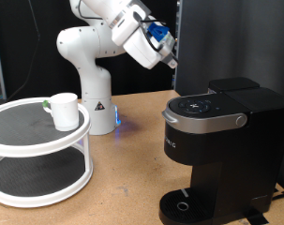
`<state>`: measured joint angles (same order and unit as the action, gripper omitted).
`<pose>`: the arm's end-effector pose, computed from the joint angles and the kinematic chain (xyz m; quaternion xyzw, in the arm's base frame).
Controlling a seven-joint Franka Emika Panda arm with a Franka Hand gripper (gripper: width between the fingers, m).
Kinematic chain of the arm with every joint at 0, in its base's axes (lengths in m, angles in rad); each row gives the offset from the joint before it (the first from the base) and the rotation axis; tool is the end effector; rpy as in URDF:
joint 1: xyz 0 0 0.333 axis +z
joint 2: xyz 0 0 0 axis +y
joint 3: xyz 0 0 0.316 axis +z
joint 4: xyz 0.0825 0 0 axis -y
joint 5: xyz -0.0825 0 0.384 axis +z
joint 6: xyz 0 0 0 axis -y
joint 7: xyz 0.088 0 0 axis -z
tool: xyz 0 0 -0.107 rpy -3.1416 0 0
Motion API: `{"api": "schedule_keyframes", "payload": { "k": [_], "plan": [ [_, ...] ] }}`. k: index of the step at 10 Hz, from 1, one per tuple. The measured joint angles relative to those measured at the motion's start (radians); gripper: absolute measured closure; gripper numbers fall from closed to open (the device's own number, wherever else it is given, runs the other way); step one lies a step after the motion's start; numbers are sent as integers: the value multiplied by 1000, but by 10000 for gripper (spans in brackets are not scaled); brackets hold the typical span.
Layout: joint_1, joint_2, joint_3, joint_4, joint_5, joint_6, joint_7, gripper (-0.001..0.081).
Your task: Make a cup of coffee with the keurig machine
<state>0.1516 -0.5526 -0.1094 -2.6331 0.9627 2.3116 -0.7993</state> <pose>0.3932 0.0322 0.4529 -0.9048 -0.1121 -0.2317 0.3392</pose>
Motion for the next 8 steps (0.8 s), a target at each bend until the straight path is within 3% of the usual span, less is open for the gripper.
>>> {"api": "schedule_keyframes", "payload": {
  "k": [2, 4, 6, 8],
  "plan": [
    [-20, -81, -18, -45, -42, -40, -3, 799],
    [-19, -78, -25, -48, -14, -40, -13, 799],
    [-22, -110, -85, -70, 23, -73, -92, 799],
    [-36, -167, -166, -95, -8, -170, -164, 799]
  ]
}}
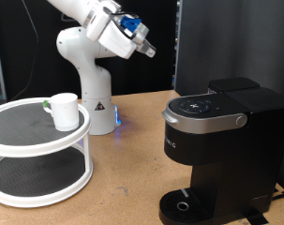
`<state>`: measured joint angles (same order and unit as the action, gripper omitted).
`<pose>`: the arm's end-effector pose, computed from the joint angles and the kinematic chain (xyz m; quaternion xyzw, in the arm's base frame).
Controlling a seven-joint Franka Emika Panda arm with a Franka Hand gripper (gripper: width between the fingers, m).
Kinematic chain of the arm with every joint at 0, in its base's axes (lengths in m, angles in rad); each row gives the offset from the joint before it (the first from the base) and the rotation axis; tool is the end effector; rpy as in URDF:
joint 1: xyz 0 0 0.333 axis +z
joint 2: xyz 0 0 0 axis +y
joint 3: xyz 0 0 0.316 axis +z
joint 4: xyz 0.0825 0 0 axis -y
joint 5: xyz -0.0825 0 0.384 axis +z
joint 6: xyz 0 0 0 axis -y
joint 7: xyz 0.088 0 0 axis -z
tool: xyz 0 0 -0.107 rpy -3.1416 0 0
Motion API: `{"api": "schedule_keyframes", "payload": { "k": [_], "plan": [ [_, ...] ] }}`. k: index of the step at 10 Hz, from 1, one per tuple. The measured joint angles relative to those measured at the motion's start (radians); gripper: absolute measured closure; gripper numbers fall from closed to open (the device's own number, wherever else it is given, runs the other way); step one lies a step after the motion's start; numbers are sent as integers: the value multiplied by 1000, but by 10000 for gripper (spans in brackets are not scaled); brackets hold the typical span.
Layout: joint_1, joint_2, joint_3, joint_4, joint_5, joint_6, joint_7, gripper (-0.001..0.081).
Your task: Make a cup of coffee with the keurig machine
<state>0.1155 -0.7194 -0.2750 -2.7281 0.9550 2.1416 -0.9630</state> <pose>0.3476 -0.0198 0.4565 -0.8650 -0.1486 -0.2671 0.3979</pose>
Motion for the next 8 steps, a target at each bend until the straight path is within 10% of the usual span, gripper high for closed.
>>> {"api": "schedule_keyframes", "payload": {
  "k": [4, 8],
  "plan": [
    [-73, -82, -123, -2, -150, -249, -14, 799],
    [-84, -86, -149, -13, -144, -252, -24, 799]
  ]
}}
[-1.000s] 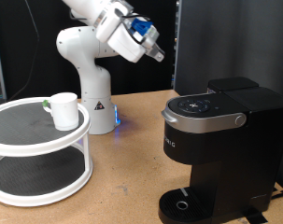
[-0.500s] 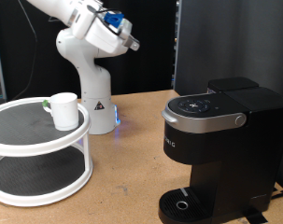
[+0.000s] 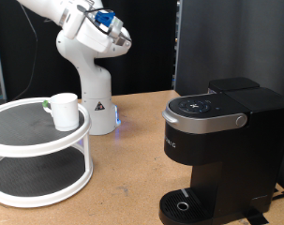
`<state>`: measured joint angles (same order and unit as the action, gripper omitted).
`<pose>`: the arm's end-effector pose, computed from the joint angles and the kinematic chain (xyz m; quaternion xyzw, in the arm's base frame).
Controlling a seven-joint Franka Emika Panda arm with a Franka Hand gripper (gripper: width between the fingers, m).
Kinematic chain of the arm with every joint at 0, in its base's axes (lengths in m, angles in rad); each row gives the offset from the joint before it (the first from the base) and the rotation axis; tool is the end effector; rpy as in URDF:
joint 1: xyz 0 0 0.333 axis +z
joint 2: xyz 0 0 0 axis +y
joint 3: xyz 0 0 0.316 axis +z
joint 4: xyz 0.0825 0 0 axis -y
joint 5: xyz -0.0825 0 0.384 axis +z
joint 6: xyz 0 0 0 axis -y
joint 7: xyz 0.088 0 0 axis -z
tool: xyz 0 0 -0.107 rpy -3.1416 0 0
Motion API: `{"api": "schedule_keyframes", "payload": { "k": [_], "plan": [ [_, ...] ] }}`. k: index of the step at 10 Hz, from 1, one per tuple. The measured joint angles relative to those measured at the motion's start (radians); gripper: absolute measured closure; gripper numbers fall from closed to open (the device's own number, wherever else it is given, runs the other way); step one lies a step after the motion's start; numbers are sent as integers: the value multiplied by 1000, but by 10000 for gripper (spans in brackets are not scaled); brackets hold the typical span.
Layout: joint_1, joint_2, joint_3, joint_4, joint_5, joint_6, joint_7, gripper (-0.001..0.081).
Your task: Make a cup of coffee with the keurig machine
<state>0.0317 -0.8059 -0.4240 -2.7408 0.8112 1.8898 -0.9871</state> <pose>0.3074 -0.0677 0.4587 -0.8447 -0.1741 -0.2449 0.4429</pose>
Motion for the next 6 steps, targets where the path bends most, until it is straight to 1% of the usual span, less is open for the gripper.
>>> {"api": "schedule_keyframes", "payload": {
  "k": [1, 2, 3, 4, 5, 6],
  "plan": [
    [-12, -10, -27, 0, -21, -37, -14, 799],
    [-25, -23, -66, 4, -57, -101, -27, 799],
    [-35, -32, -112, 17, -105, -189, -47, 799],
    [-37, -36, -158, 40, -173, -298, -60, 799],
    [-32, -33, -185, 64, -213, -368, -63, 799],
    [-34, -34, -180, 57, -203, -337, -62, 799]
  ]
}}
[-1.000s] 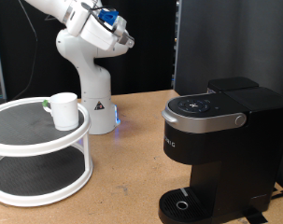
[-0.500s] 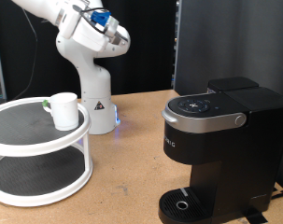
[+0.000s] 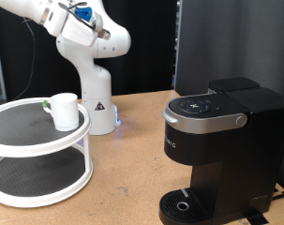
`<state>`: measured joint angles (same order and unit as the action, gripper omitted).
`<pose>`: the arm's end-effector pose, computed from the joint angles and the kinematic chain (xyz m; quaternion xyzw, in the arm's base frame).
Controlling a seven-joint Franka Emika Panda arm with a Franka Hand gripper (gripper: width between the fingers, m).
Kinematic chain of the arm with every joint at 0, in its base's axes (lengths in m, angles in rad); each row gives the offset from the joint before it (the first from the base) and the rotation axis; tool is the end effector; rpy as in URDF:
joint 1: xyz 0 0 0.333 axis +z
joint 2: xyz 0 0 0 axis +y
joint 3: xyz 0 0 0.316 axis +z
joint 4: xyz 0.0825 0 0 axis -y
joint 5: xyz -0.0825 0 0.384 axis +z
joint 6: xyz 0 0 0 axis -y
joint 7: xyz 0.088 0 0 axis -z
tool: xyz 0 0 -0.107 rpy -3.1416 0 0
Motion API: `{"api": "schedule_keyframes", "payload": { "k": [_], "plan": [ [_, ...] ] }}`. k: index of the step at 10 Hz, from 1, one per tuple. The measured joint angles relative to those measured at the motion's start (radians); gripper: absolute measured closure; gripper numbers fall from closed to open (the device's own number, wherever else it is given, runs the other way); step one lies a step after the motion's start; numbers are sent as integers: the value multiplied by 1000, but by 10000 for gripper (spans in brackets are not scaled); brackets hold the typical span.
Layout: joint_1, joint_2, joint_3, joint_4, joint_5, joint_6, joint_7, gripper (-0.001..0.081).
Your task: Make a cup of coffee with the keurig machine
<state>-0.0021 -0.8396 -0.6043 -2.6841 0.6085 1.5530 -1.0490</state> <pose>0.2604 -0.1110 0.4608 -0.8136 -0.2463 -0.1903 0.4911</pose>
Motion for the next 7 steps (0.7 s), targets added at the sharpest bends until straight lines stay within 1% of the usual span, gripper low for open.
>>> {"api": "schedule_keyframes", "payload": {
  "k": [2, 3, 4, 7],
  "plan": [
    [-28, -23, 24, -48, 69, 155, 2, 799],
    [-44, -41, 29, -71, 96, 212, 0, 799],
    [-55, -58, 28, -81, 95, 223, 0, 799],
    [-79, -70, 25, -59, -16, 101, 18, 799]
  ]
}}
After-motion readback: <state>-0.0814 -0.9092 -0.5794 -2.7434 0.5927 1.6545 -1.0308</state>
